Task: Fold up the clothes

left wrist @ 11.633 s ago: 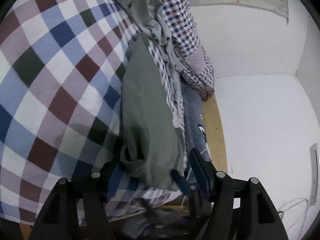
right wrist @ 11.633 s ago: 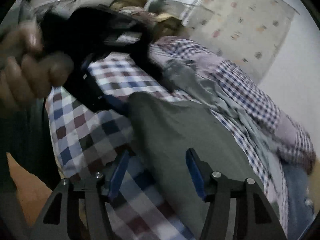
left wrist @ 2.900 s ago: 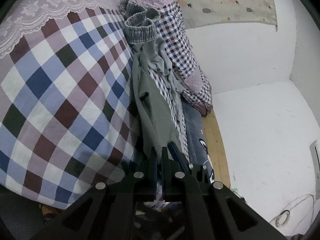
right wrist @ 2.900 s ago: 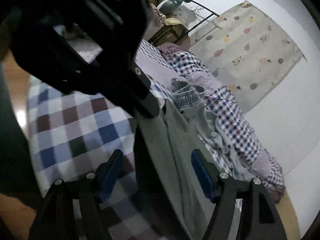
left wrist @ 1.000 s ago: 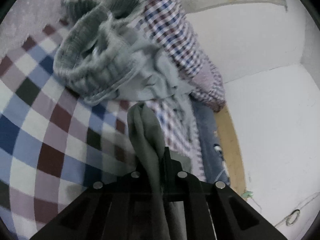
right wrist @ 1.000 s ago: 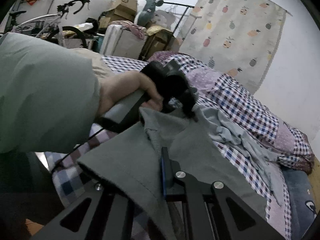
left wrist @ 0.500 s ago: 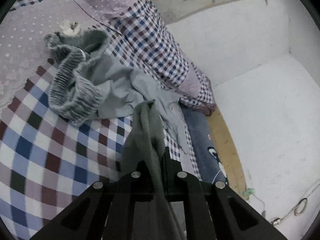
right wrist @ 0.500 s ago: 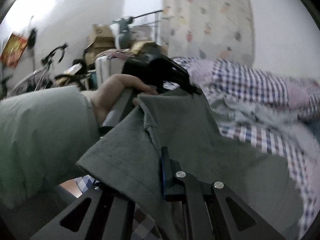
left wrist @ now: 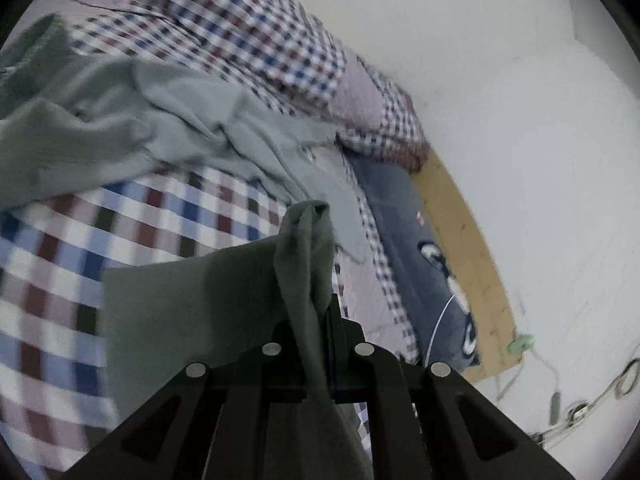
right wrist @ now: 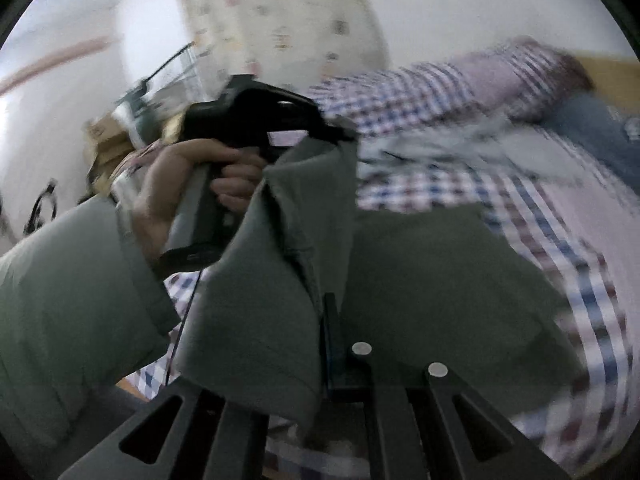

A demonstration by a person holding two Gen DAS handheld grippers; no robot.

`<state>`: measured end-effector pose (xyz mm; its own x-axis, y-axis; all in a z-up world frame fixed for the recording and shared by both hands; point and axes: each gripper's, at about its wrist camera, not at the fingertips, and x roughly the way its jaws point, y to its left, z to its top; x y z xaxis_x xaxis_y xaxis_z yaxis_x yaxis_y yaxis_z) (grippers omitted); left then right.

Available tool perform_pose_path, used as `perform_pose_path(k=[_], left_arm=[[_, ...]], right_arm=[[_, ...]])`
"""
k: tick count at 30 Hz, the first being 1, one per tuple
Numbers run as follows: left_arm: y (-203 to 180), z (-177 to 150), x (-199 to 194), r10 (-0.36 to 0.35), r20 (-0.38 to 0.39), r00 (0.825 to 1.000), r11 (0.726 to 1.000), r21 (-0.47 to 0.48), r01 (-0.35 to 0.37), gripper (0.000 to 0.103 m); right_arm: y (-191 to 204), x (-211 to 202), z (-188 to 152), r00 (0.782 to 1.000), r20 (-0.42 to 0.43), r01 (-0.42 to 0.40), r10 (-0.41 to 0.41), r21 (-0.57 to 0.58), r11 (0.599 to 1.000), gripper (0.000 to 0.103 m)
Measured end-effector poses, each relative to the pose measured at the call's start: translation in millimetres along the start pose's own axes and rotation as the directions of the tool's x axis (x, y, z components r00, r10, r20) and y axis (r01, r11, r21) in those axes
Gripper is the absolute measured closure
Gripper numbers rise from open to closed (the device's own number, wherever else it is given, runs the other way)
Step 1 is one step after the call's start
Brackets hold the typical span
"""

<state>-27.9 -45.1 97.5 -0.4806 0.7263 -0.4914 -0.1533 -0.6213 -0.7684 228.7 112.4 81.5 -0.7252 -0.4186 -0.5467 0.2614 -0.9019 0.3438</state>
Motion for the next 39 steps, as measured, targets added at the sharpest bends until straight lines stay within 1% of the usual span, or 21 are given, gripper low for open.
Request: perform_pose_path(k=[5,7,10,12,15,17,18,19,21,22,24,25,27,28,29,30,31,33,35,36,39], left_arm=[[-23.0,-5.6,68.7,0.038,-0.075,0.997,0.999,-0.006,-0.038,0.098],[-27.7,-8.8,93.3,0.071,-0.095,0.993,0.997,-0.007,-0.072,0.098],[-31.5,-14.6,126.7,0.132,-0.131,0.983,0.991,0.008,-0.132,0.098],[-34.6,-18.9,141.4,0.159,-0.146,0.976,0.987,0.015,-0.159,0.098],[-39.9,-24.1,153.3,0.178,-0.151,0.972,0.984,0.02,-0.177,0.097],[-40.1,-25.6,158.9,0.195,-0.149,0.969,0.981,0.016,-0.195,0.095],[-38.6,-26.1,160.7,0.198,-0.149,0.969,0.98,0.01,-0.199,0.09],[-36.1,-25.3,160.1,0.187,-0.152,0.97,0.982,-0.002,-0.19,0.085],[-31.4,-21.0,152.9,0.145,-0.152,0.978,0.988,-0.029,-0.151,0.064],[-29.6,-17.6,143.7,0.121,-0.14,0.983,0.991,-0.039,-0.127,0.058],[-25.7,-6.9,112.5,0.078,-0.077,0.994,0.996,-0.048,-0.082,0.038],[-22.7,-0.6,93.2,0.065,-0.032,0.997,0.997,-0.046,-0.067,0.036],[-15.3,11.4,53.0,0.052,0.056,0.997,0.998,-0.039,-0.049,0.025],[-9.5,15.8,34.7,0.06,0.085,0.995,0.998,-0.029,-0.057,0.023],[-2.9,19.4,18.0,0.072,0.108,0.992,0.997,-0.017,-0.07,0.022],[4.9,22.1,2.8,0.087,0.12,0.989,0.996,-0.006,-0.087,0.022],[13.9,23.3,-8.5,0.104,0.122,0.987,0.995,0.0,-0.104,0.022],[36.5,19.7,-20.3,0.127,0.098,0.987,0.992,-0.004,-0.127,0.022],[52.9,13.5,-19.6,0.136,0.056,0.989,0.991,-0.004,-0.136,0.022],[58.5,10.0,-15.7,0.145,0.037,0.989,0.989,0.003,-0.145,0.022],[70.1,2.0,0.1,0.188,-0.018,0.982,0.982,0.037,-0.188,0.022]], right_arm=[[-65.6,-5.1,0.0,0.999,-0.025,0.033,-0.029,0.179,0.983,0.1],[-85.1,-5.3,-2.2,0.999,-0.035,0.043,-0.036,0.233,0.972,0.1],[-101.5,-4.4,-3.9,0.998,-0.049,0.038,-0.025,0.295,0.955,0.1],[-109.8,-4.8,-4.1,0.998,-0.054,0.044,-0.028,0.318,0.947,0.1],[-120.9,-6.0,-3.3,0.997,-0.061,0.065,-0.047,0.336,0.94,0.1],[-132.4,-2.8,-5.9,0.991,-0.095,0.118,-0.09,0.357,0.927,0.099],[-137.9,-1.0,-8.1,0.987,-0.117,0.147,-0.111,0.367,0.919,0.098],[-143.9,-0.1,-9.9,0.982,-0.135,0.174,-0.132,0.378,0.909,0.095],[-158.5,-4.9,-11.7,0.972,-0.158,0.223,-0.172,0.412,0.883,0.092],[-165.2,-7.7,-12.4,0.968,-0.166,0.244,-0.19,0.427,0.871,0.09],[-176.4,-16.9,-11.0,0.961,-0.161,0.274,-0.225,0.443,0.854,0.086],[-184.0,-23.4,-9.4,0.953,-0.161,0.303,-0.257,0.45,0.84,0.082],[-195.8,-34.0,-4.7,0.937,-0.157,0.35,-0.314,0.449,0.822,0.081],[-201.6,-38.9,-1.5,0.929,-0.152,0.369,-0.337,0.449,0.814,0.081],[-206.2,-42.2,4.1,0.928,-0.14,0.37,-0.345,0.446,0.815,0.081],[-209.6,-42.8,11.2,0.931,-0.129,0.361,-0.34,0.439,0.823,0.081],[-212.7,-40.8,22.2,0.938,-0.119,0.344,-0.324,0.42,0.84,0.08],[-211.3,-34.2,38.2,0.955,-0.102,0.297,-0.279,0.382,0.875,0.076],[-204.2,-23.2,58.3,0.972,-0.098,0.234,-0.214,0.324,0.917,0.06],[-202.3,-14.3,67.6,0.977,-0.098,0.21,-0.189,0.294,0.932,0.057],[-190.1,10.1,92.5,0.985,-0.112,0.154,-0.134,0.201,0.967,0.055]])
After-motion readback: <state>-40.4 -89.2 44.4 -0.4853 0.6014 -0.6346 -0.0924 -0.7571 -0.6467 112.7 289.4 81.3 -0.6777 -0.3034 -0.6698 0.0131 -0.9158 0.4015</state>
